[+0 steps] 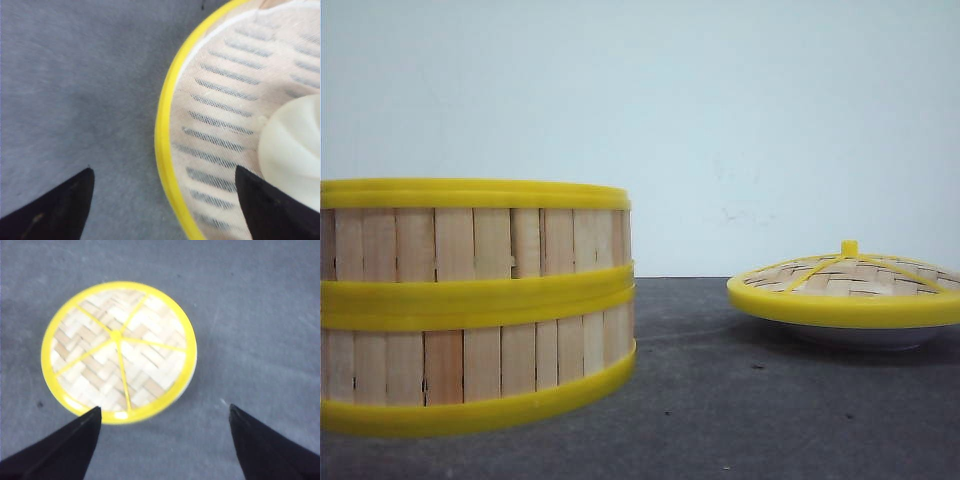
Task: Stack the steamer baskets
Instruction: 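Grip the rim of the remaining bun basket with the left gripper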
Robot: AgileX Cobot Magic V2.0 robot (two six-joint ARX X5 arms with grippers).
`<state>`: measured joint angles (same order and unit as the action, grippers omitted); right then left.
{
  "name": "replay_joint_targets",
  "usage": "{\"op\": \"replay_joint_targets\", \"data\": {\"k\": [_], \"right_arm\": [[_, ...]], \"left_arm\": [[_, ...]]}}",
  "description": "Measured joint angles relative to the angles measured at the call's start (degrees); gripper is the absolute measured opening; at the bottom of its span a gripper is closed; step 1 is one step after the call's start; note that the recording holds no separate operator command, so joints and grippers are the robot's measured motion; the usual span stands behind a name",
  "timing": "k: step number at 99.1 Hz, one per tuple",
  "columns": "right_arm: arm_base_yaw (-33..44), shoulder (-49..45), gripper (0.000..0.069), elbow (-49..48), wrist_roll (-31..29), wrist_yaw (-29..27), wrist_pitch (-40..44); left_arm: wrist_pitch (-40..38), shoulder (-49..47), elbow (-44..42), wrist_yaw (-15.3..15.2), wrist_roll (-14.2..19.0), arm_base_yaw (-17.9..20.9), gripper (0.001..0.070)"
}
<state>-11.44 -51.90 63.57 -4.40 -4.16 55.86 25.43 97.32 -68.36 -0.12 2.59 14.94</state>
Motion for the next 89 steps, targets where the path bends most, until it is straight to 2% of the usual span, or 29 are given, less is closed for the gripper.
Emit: {"op": "replay_joint_targets", "data": {"k": [8, 27, 46, 60, 77, 89], "right_arm": [[0.07, 0.87, 0.0504, 0.00, 0.09, 0.02, 0.96], [0.04, 2.05, 0.0504, 0.00, 0.11, 0.02, 1.66], [0.04, 2.05, 0.0504, 0.00, 0.09, 0.04, 3.10], [0.07, 2.05, 0.0504, 0.00, 0.11, 0.02, 4.70], [0.04, 2.23, 0.0504, 0.00, 0.09, 0.13, 7.10], [0.04, 3.10, 0.0504, 0.00, 0.11, 0.13, 7.93]], "left_arm": [[-0.76, 2.54, -0.96, 0.00, 0.00, 0.00, 0.0498], [-1.88, 4.79, -1.14, 0.00, 0.00, 0.00, 0.0249], [-3.48, 4.85, -1.25, 0.02, 0.09, -0.11, 0.0072], [-4.48, 4.85, -1.25, -0.15, 0.15, 0.00, 0.0032], [-4.61, 4.98, -2.32, -0.11, 0.07, 0.00, 0.0028], [-2.03, 5.09, -5.79, 0.07, -0.09, -0.02, 0.0027]]}}
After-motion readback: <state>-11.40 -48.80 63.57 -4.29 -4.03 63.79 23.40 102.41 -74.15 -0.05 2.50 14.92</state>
